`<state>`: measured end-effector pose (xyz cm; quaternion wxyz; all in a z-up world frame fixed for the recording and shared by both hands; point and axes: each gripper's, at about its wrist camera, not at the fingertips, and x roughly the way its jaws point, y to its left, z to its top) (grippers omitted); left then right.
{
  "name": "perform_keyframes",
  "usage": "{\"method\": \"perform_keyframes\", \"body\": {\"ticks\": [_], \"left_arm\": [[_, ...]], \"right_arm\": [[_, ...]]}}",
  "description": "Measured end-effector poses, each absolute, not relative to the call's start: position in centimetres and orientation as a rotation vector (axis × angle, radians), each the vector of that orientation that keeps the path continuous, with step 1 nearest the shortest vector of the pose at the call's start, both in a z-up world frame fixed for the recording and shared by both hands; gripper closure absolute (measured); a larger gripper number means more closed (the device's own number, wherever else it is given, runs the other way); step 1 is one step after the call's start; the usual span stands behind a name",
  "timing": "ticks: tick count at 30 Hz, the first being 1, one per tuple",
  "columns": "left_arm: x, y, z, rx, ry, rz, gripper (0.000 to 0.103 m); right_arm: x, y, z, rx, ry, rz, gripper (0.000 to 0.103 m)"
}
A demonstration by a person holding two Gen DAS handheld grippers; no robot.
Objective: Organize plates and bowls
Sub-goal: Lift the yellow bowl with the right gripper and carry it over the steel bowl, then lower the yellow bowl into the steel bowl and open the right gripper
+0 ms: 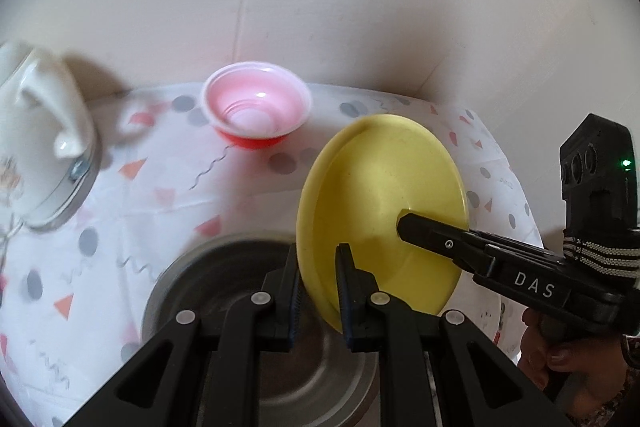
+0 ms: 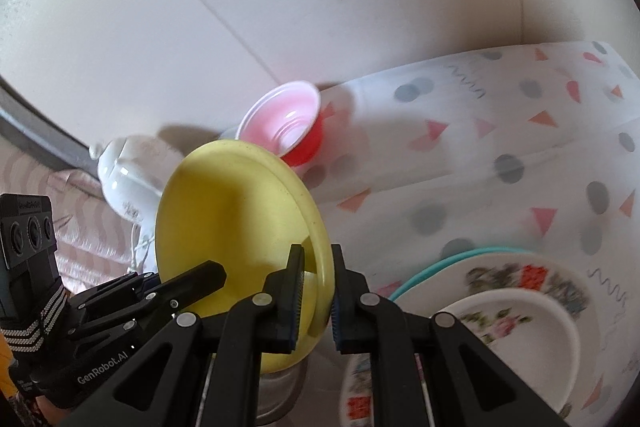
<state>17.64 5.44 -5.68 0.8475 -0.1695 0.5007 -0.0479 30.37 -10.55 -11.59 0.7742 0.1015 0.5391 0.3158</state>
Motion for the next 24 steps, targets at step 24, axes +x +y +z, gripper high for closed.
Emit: {"method": "perform_keyframes", "body": {"ticks": [24], "left_arm": [[12.2,8.4,-9.9,-0.313,1.170,0.062,0.087]], "right_arm": [[24.9,-4.2,-15.4,0.008,1.303,0.719,0.092]]}}
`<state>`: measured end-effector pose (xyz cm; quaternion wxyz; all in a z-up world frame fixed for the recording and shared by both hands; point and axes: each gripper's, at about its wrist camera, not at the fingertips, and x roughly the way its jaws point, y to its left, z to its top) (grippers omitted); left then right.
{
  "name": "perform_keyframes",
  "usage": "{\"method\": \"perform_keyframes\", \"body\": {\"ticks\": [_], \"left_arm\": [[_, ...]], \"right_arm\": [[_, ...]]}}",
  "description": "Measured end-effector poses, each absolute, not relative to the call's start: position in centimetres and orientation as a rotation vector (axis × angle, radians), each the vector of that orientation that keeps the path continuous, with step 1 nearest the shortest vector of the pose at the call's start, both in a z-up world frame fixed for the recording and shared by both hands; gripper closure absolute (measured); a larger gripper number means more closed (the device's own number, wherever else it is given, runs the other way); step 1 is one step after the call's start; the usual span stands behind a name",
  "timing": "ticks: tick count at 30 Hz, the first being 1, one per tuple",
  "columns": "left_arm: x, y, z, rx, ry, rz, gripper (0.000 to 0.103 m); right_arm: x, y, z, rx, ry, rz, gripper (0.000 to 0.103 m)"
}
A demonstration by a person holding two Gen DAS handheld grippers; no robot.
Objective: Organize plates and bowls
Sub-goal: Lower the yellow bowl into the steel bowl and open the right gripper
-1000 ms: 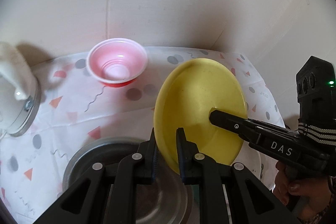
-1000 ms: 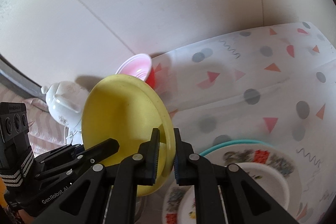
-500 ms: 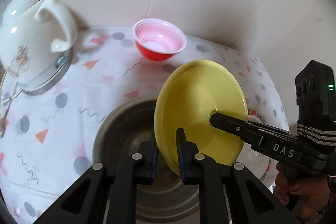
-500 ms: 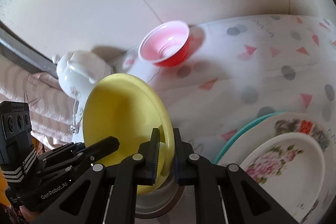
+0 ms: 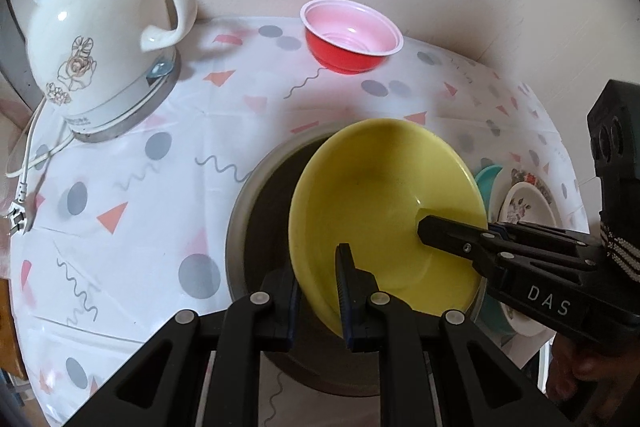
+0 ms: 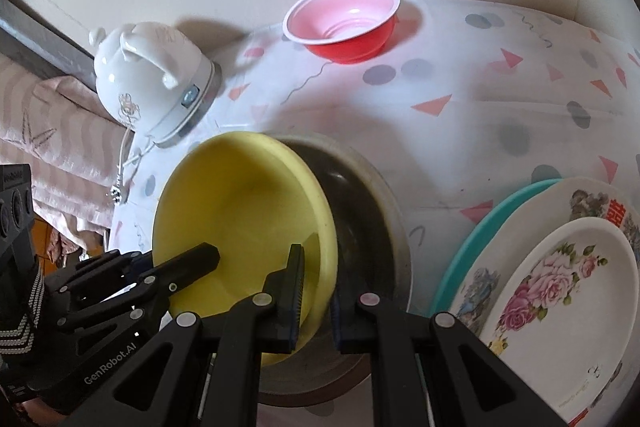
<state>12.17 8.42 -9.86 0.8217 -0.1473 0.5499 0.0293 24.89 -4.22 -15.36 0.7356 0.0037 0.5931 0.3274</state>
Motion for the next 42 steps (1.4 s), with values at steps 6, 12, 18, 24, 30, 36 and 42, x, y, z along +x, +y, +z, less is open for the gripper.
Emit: {"method": "perform_keyframes", "body": {"ticks": [6,12,18,24,30,36,42], "left_arm": [[12.0,8.4,-10.2,-0.302,1.177,0.091,0.085],[12.0,8.2,-10.5,-0.283,1.185,0.100,0.085],[12.3,7.9,-11.5,-0.257,1.216,0.099,0.085],[12.6,7.4,-12.3,-0.232,1.230,0.095,0.085],[13.0,7.2,-12.5,-0.201,1.226,0.104,0.085],[13.2,7.1,-12.6,-0.180,1.223,0.105,0.084],[13.4,6.9,-12.7,-0.174,1.228,0.098,0.083]], "right_arm": [[24.5,-3.4,-15.3,-0.058,1.283,0.701,0.091],[24.5,-3.7,-15.4,-0.094,1.272,0.680,0.091],[24.5,-3.7,-15.4,-0.108,1.269,0.670,0.091],[24.6,-3.8,-15.2,-0.118,1.254,0.651,0.091],[24.6,-3.3,-15.1,-0.145,1.235,0.635,0.091],[24.7,-3.5,-14.7,-0.125,1.224,0.628,0.088],[24.5,-3.9,-13.6,-0.099,1.192,0.635,0.087]]}}
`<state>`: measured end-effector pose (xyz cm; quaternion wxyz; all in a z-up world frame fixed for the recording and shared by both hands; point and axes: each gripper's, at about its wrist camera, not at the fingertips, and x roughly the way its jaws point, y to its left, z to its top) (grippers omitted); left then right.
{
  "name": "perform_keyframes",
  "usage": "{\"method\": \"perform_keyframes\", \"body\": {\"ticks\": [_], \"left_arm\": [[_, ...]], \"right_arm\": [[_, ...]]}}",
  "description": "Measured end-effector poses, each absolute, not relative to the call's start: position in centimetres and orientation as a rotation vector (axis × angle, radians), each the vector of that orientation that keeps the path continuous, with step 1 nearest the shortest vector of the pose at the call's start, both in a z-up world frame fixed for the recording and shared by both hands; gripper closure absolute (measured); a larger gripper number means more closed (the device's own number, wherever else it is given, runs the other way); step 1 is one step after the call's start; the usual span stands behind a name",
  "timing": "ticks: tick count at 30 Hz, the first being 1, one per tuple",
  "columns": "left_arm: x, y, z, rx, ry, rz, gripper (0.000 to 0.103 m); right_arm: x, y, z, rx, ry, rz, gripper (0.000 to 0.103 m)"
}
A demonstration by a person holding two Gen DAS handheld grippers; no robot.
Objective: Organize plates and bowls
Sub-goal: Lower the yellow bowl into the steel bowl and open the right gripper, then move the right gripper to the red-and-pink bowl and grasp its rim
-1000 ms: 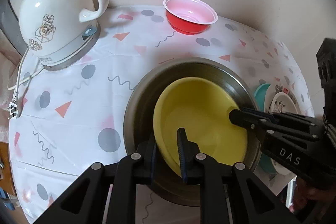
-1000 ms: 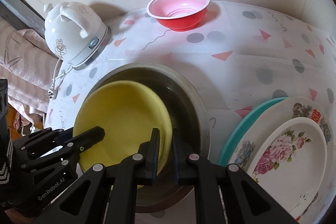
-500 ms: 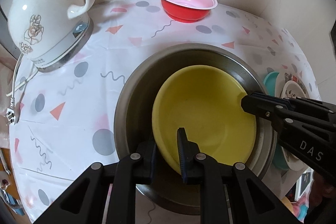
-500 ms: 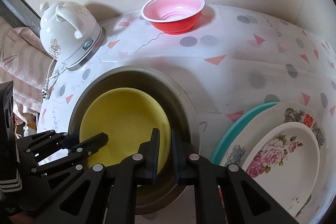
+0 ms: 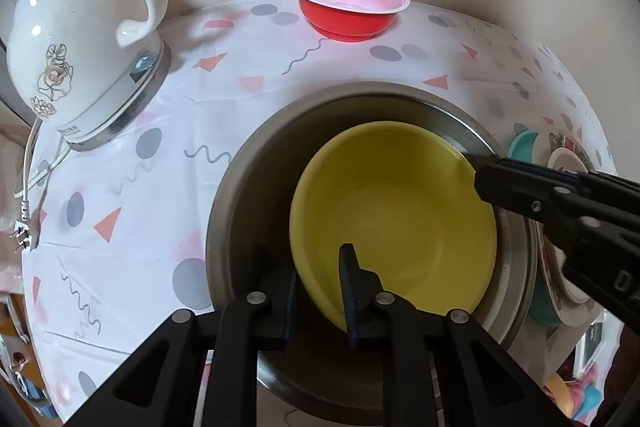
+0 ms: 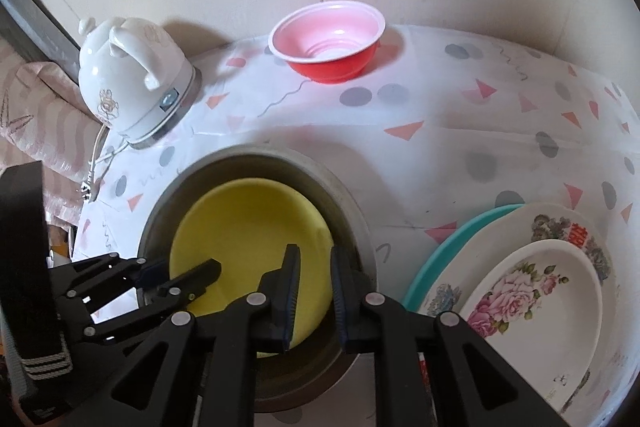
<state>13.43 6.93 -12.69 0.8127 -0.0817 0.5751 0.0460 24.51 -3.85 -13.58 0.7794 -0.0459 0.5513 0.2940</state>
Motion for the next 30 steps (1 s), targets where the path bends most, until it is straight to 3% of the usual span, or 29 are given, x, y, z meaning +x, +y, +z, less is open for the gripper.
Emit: {"method": "perform_keyframes", "body": {"ticks": [3,8,20,27,30], "left_arm": [[13.4,6.9,-12.6,-0.186,1.232,0.089,0.077],[13.5,6.4,-11.9,-0.184,1.214,0.053,0.043],[12.7,8.2,-8.4,-0.248,1.108,0.075,0.026],[13.3,9.0,-7.0,-0.266,1.062,0.091,0.025],[13.9,9.5,-6.6,-0.280,1.054,0.108,0.023]], "right_arm": [[24.5,-4.0,-13.3,-0.084,1.190,0.644,0.087],[24.3,-3.8,-13.3,-0.074,1.196,0.654,0.087],[25.0,-4.8,-12.6,0.050,1.175,0.657,0.087],[25.9,-5.4,-12.3,0.092,1.161,0.645,0.087],[26.8,-6.0,-12.1,0.110,1.157,0.633,0.082]]}}
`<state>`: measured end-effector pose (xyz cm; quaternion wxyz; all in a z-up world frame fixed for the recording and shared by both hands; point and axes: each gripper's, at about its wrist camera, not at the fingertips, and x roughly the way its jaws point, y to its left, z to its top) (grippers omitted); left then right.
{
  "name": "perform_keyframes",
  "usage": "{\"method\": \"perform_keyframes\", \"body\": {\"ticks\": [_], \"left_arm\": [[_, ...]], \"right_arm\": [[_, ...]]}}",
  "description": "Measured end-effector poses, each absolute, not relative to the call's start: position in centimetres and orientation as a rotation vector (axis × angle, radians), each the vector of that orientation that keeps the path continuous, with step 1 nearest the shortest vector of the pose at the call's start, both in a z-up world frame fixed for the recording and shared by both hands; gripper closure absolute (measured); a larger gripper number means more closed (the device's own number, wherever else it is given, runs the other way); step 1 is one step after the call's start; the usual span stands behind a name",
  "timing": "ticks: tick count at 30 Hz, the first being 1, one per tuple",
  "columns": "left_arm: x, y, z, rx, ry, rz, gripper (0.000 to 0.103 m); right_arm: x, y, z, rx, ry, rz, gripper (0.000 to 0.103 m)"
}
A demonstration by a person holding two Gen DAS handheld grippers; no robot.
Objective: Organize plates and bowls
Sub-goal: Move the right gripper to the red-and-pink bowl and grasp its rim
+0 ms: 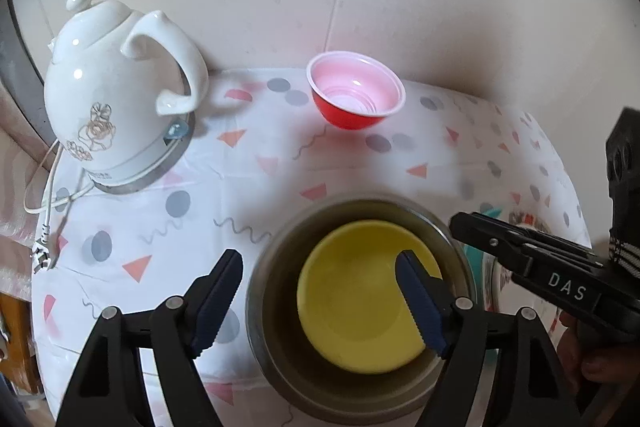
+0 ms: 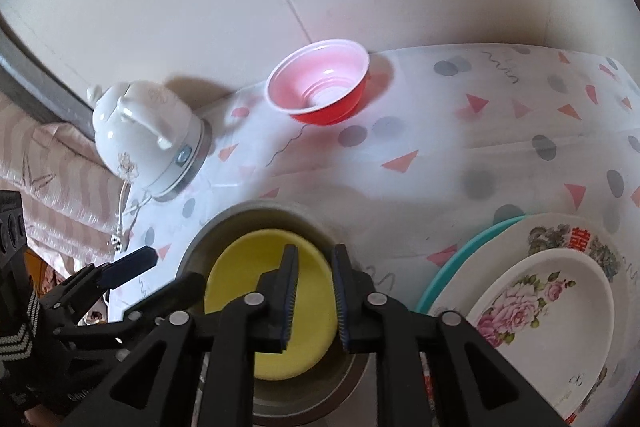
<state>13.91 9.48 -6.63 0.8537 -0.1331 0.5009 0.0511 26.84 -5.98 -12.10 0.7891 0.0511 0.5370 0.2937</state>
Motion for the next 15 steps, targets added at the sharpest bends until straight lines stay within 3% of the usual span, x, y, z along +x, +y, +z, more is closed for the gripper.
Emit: {"method": "perform_keyframes", "body": {"ticks": [3,6,8,15], "left_arm": [[14.8,9.8,-6.3,-0.277,1.051,0.120,0.023],[15.9,10.2,-6.1,-0.287,1.051,0.133,0.021],[16.5,10.4,-6.0,-0.294,1.050,0.141,0.014],[18.7,10.6,-5.8,-0.280,1.070,0.184,0.009]], "right_arm": [[28.0,-6.6,-11.9,0.130,1.148,0.614,0.082],[29.5,-7.0,-11.8,0.143,1.150,0.592,0.071],[30.5,-7.1,-11.8,0.144,1.150,0.590,0.071],[35.4,-6.6,-12.2,0.205,1.162,0.595,0.070]]}}
